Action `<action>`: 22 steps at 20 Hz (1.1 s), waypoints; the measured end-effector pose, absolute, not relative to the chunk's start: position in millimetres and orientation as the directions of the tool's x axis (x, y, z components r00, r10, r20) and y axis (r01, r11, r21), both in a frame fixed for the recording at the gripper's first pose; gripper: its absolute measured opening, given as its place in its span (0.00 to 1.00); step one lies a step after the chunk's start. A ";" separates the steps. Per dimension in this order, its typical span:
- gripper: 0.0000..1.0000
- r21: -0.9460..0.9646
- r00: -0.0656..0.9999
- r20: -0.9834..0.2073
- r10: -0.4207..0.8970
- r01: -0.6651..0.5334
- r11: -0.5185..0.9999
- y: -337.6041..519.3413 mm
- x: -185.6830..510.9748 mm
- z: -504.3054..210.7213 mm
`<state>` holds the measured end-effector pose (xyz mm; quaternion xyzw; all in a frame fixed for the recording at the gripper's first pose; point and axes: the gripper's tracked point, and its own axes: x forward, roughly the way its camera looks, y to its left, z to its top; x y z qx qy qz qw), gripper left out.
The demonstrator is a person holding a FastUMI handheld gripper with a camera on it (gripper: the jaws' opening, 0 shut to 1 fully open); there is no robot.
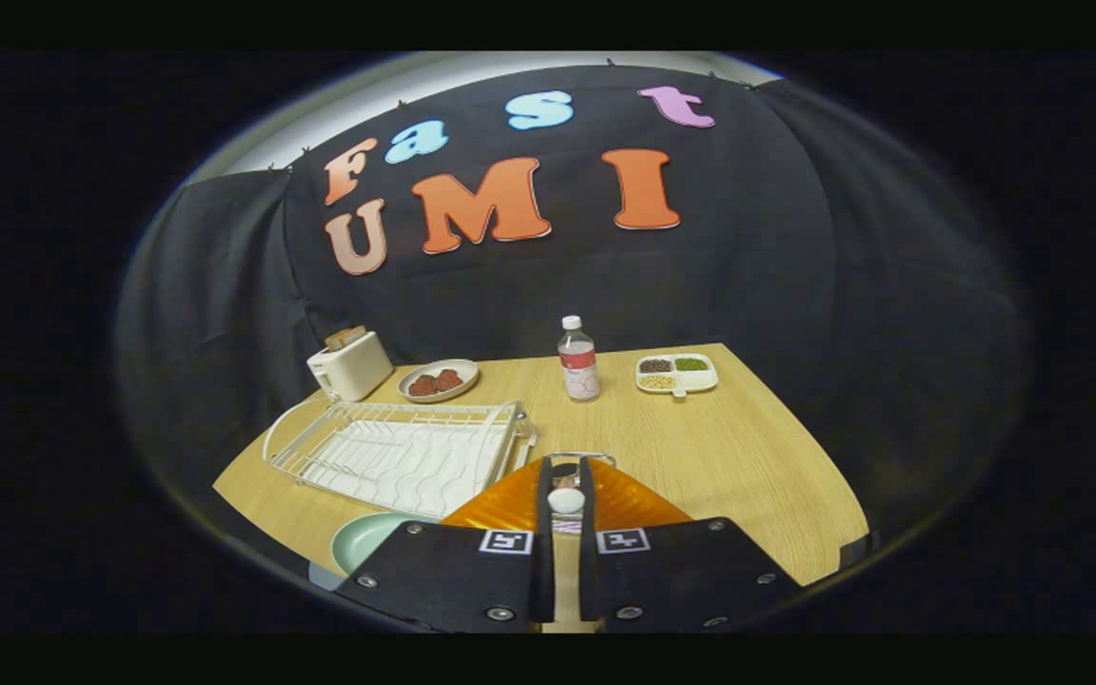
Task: Take the plate from the dish rack, then take the spoon from the basket and place it into the plate.
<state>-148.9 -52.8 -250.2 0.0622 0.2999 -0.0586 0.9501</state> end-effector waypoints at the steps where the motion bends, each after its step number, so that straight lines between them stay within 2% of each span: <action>1: 0.10 0.093 0.817 -0.574 -0.061 0.139 0.986 -49.6 -151.4 -244.1; 6: 0.10 0.138 0.827 -0.561 0.035 0.051 0.989 -22.1 -166.2 -228.5; 11: 0.10 0.254 0.827 -0.526 0.200 -0.071 0.965 24.2 -177.0 -222.6; 19: 0.10 0.373 0.755 -0.535 0.379 -0.192 0.908 79.2 -181.1 -250.0; 22: 0.11 0.385 0.700 -0.576 0.423 -0.224 0.895 95.3 -189.2 -274.3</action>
